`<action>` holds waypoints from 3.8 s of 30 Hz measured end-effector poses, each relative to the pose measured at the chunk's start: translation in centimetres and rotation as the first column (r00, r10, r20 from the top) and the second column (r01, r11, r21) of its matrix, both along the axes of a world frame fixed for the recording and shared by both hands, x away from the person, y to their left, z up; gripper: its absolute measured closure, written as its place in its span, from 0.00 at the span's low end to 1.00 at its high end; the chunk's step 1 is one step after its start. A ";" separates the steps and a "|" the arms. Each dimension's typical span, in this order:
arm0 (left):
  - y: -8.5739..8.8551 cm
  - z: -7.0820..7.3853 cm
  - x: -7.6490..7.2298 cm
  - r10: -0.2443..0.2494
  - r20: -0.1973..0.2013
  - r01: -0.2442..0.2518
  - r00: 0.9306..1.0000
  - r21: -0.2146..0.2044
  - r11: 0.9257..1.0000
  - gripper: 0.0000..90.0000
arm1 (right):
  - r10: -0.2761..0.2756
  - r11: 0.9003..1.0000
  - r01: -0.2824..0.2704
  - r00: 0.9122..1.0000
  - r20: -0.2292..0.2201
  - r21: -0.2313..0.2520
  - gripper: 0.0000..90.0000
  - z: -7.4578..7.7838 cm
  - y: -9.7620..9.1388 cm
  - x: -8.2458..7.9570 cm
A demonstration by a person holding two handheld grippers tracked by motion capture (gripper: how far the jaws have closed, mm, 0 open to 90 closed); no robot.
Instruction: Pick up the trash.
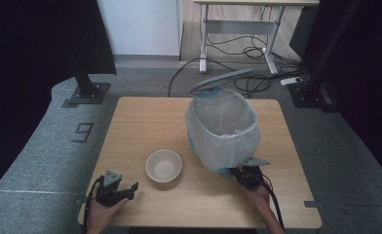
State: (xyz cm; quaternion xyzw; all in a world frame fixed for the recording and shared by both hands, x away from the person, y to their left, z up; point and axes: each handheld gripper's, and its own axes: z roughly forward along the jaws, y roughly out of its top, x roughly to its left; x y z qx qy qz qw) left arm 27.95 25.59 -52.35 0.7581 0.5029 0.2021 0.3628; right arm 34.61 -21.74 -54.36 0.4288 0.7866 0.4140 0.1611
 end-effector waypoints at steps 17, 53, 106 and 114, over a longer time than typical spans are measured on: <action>-2.4 2.7 1.6 -0.054 0.038 0.055 0.998 -0.040 0.998 0.30 | 0.002 1.000 -0.002 1.000 -0.002 0.010 1.00 -0.1 -0.1 0.0; -4.7 2.8 6.5 -0.087 -0.028 0.085 0.996 -0.051 0.995 0.35 | 0.003 1.000 -0.003 1.000 0.000 0.015 1.00 -0.1 -0.2 0.0; -3.1 3.2 5.2 -0.141 0.023 0.142 0.990 -0.239 0.961 0.95 | 0.012 1.000 -0.012 1.000 0.005 0.001 1.00 0.0 -0.1 0.0; -2.6 4.0 4.8 -0.151 0.045 0.158 0.987 -0.275 0.949 0.95 | 0.012 1.000 -0.012 1.000 0.002 0.003 1.00 0.0 -0.1 0.1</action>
